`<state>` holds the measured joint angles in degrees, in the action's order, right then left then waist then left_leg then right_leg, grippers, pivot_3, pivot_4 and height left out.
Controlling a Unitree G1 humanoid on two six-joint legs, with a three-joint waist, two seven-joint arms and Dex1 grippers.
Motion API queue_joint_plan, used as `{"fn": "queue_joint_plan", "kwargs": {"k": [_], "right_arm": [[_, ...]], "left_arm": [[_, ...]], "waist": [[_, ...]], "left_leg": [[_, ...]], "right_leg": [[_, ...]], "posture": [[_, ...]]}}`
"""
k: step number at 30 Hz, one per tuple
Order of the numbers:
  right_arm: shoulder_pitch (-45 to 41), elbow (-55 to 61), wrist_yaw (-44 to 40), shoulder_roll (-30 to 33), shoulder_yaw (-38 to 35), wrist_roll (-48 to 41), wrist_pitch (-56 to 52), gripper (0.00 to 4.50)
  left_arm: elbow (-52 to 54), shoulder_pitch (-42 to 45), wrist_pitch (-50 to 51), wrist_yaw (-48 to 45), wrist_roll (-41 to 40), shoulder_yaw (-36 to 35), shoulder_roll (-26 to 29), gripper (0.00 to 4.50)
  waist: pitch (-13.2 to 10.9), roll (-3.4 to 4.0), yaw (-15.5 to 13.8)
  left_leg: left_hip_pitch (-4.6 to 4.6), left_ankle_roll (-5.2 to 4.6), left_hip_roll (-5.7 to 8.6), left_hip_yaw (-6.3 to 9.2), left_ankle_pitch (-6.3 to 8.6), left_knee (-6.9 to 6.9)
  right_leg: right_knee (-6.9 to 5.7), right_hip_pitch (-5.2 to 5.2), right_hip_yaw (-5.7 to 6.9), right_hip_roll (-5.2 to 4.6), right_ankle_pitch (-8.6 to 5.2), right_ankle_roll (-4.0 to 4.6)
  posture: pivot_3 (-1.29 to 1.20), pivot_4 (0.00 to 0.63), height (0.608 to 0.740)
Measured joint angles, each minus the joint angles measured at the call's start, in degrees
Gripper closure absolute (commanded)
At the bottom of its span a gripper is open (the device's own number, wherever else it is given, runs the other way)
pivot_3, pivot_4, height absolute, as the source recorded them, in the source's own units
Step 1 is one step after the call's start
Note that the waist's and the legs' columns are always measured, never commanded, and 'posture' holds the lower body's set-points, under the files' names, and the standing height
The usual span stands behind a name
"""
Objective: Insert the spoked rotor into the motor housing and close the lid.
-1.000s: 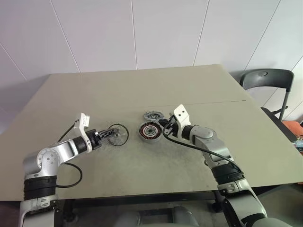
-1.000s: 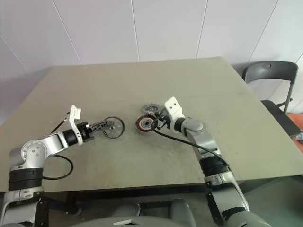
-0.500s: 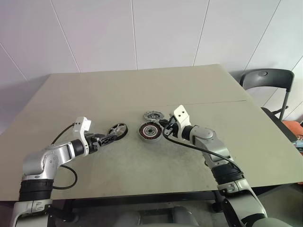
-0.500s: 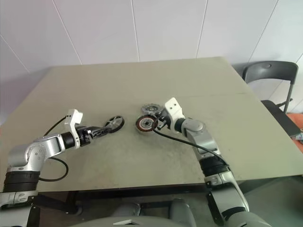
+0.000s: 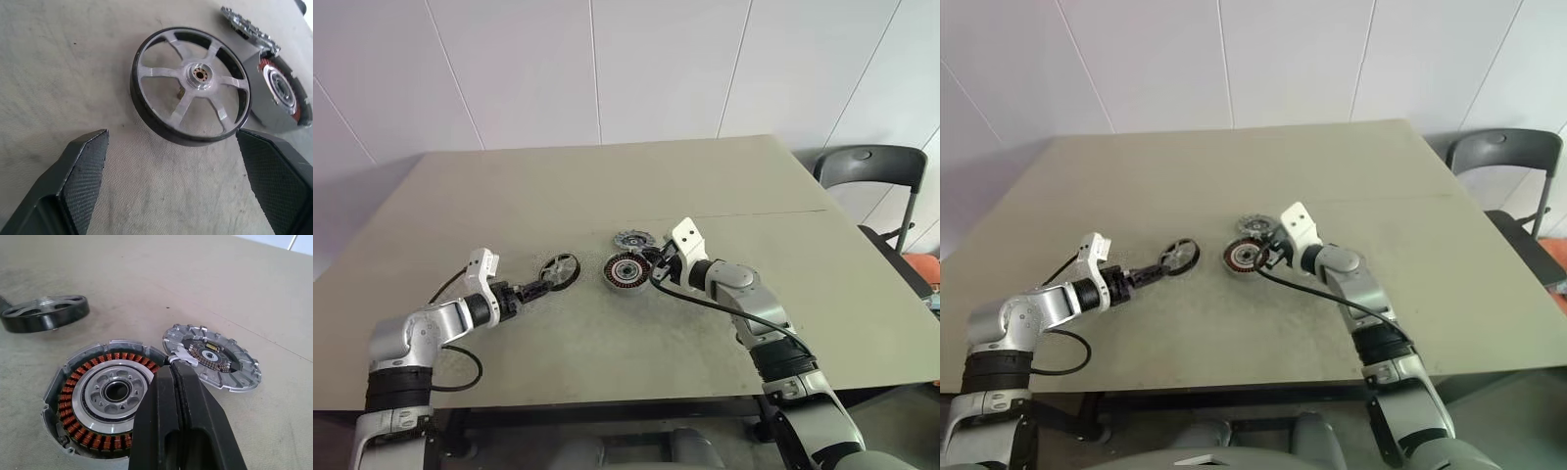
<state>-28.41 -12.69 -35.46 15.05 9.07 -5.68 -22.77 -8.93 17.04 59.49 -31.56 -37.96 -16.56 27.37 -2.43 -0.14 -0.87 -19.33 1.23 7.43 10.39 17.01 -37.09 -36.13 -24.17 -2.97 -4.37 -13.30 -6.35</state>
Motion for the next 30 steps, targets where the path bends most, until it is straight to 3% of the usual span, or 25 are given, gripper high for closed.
{"fn": "queue_joint_plan", "kwargs": {"k": [9,23,26,30], "right_arm": [[0.4,0.0,0.3,0.0,0.0,0.5,0.1,4.5],[0.4,-0.2,0.3,0.0,0.1,1.0,0.3,4.5],[0.4,-0.5,0.3,0.0,0.1,1.0,0.6,4.5],[0.4,-0.7,0.3,0.0,0.1,1.0,0.7,4.5]], "left_arm": [[-4.2,3.6,3.8,4.8,-3.4,-7.6,-6.8,0.05],[-4.8,4.0,5.5,5.8,-5.3,-9.7,-7.2,0.05],[-5.0,4.0,6.2,6.2,-5.6,-10.0,-7.4,0.65],[-6.1,4.0,6.5,7.0,-6.1,-10.1,-8.0,1.97]], "waist": [[0.0,0.03,0.1],[0.0,0.02,0.2],[0.0,0.03,0.2],[0.0,0.02,0.2]], "left_leg": [[0.02,0.0,0.03,0.01,0.0,-0.05],[-0.03,0.0,0.02,0.0,0.0,-0.02],[-0.03,0.01,0.02,0.0,0.0,-0.01],[-0.05,0.01,0.01,0.0,0.0,-0.01]], "right_leg": [[0.02,0.07,0.01,-0.02,0.03,-0.04],[0.03,-0.03,0.01,-0.02,0.03,-0.04],[0.03,-0.03,0.01,-0.02,0.03,-0.04],[0.03,-0.05,0.01,-0.01,0.03,-0.03]], "posture": [[0.0,0.0,0.74],[0.0,0.0,0.74],[0.0,0.0,0.74],[0.0,0.0,0.74]]}}
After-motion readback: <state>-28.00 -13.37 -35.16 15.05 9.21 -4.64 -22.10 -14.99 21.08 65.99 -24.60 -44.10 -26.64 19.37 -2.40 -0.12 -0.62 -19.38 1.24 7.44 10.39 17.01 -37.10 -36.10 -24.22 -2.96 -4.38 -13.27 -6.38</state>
